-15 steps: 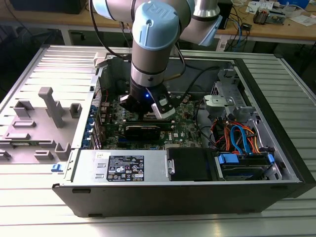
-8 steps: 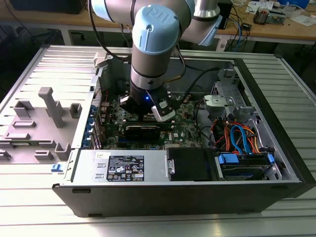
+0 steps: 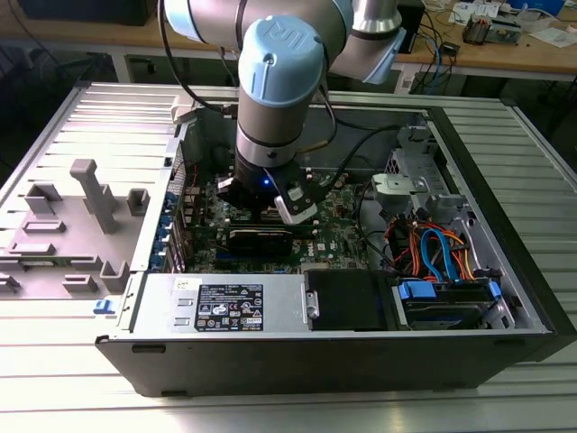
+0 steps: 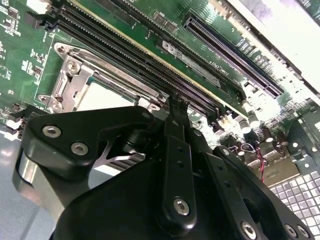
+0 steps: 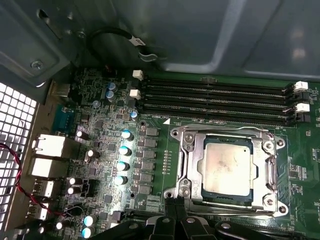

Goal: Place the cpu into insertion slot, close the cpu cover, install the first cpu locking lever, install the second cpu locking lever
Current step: 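Install the second cpu locking lever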

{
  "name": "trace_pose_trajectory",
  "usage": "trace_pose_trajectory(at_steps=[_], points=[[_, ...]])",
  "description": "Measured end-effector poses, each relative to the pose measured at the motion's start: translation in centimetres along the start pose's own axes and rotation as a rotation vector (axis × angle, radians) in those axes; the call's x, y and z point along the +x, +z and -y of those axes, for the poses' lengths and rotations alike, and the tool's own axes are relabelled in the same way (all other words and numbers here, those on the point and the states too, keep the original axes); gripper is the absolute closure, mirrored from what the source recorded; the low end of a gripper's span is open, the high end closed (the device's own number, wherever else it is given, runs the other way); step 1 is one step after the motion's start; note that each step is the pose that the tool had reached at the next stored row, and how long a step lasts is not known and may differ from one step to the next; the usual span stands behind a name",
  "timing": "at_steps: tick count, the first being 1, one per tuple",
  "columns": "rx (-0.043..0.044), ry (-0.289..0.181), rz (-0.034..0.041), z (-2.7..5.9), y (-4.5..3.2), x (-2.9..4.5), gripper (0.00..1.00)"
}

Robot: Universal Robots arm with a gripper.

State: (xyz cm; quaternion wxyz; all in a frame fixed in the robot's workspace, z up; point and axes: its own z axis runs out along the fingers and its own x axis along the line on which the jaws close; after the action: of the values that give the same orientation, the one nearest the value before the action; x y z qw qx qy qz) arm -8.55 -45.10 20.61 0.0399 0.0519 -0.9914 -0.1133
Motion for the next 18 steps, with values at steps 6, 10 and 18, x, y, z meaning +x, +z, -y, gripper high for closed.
trace_pose_trajectory(at_steps=[6, 10, 18], points=[[-0.0128, -0.001, 0.0013, 0.09, 0.38, -0.01, 0.89], [-0.0263, -0.002, 0.0025, 0.12, 0.52, 0.02, 0.89], [-0.0305, -0.003, 0.0028, 0.15, 0.94, 0.56, 0.89]])
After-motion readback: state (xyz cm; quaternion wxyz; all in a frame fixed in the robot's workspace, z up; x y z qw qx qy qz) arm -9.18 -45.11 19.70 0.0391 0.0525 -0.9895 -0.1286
